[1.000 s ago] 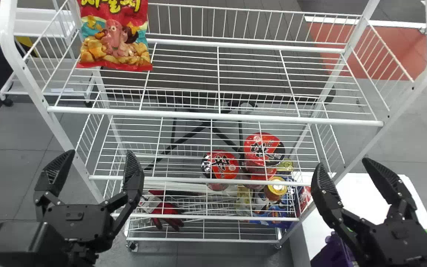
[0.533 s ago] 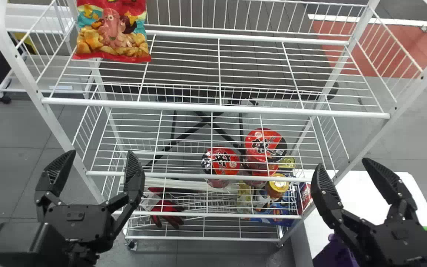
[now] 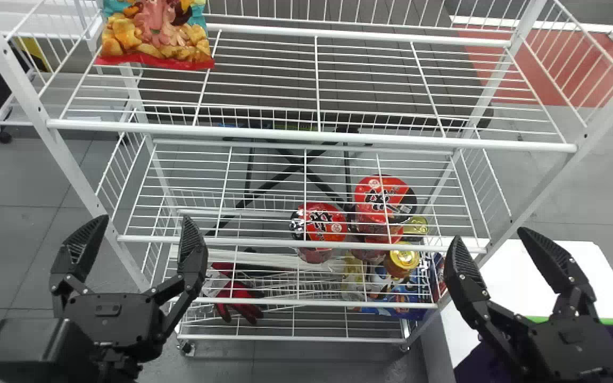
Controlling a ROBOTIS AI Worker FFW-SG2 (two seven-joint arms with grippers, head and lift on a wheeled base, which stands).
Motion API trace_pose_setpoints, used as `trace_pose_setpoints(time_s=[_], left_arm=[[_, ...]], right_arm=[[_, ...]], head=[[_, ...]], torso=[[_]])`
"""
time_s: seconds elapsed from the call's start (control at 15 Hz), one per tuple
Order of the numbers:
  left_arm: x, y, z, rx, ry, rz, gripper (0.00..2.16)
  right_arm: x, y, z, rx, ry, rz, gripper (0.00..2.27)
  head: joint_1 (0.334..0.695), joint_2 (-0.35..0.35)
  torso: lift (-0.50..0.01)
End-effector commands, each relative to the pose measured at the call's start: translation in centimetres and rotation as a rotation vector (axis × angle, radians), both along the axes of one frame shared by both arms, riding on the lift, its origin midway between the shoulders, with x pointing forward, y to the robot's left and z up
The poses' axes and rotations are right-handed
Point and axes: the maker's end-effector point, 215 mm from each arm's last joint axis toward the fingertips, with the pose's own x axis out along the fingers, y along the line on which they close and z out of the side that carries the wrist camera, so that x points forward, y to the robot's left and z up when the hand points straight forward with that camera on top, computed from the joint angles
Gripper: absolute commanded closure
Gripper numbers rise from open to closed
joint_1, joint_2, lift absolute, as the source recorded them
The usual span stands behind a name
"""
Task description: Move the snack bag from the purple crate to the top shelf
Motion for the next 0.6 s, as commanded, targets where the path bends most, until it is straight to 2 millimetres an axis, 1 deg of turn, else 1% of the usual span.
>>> trace_pose_setpoints(time_s=[0.0,0.27,0.4,0.53], left_arm=[[0.01,0.01,-0.01,-0.001,0.000,0.001,0.09],[0.05,0.01,0.04,0.000,-0.001,0.000,0.09],[0.04,-0.10,0.05,0.000,-0.001,-0.002,0.09],[0.04,-0.10,0.05,0.000,-0.001,-0.002,0.09]], right_arm=[[0.06,0.07,-0.06,0.000,0.001,0.002,0.18],[0.07,0.07,-0.27,-0.004,0.004,0.003,0.18],[0.00,0.61,-0.25,-0.007,0.002,0.013,0.18],[0.04,0.62,-0.20,-0.008,0.001,0.014,0.18]], head=[[0.695,-0.070],[0.695,-0.068],[0.695,-0.068],[0.695,-0.063]], torso=[[-0.238],[-0.254],[-0.261],[-0.270]])
